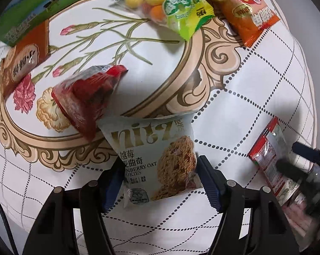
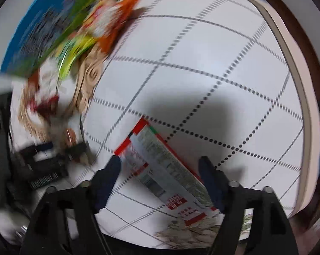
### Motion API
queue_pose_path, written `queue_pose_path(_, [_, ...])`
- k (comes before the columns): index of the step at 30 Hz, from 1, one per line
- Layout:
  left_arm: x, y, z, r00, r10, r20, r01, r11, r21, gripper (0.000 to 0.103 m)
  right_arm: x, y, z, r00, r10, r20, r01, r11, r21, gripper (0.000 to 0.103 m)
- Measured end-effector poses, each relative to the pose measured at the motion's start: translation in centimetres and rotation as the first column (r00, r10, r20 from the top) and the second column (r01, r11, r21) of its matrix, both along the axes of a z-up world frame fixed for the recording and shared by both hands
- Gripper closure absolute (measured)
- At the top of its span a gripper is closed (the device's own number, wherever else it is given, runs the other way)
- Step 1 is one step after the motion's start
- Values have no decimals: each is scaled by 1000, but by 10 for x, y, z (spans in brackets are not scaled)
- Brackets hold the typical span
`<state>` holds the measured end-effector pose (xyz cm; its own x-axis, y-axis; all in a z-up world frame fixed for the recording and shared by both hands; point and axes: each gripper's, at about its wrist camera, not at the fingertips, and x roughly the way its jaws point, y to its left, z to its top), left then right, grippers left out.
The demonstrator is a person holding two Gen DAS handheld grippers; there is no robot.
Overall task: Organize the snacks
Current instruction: 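Grasp the red-white strip pack with right tool while left tool grasps nitz oat cookie pack, then carry both packs into the cardboard box and open both tools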
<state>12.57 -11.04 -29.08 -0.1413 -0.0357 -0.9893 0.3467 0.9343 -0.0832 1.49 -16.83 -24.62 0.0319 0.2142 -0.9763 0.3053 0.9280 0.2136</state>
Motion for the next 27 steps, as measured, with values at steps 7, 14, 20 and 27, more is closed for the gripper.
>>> queue_pose_path(7, [36,28,-4,998,69,-2,-69,998,-4,34,-9,54,-20,952,289,-97,-304,923,-236,36])
queue_pose_path(14, [68,57,-9,995,100,-2,-100,995,-11,28,-13,-8,-6,978,-210,0,210,977,30,31])
queue_pose_path(20, [58,30,-25,995,96,38,-96,995,-4,32,5,10,-11,998,-55,-29,52,994,-97,22])
queue_pose_path(27, [30,36,12,992,100,80,-99,995,-21,57,19,47,-15,1000,-3,17,6,977,-213,49])
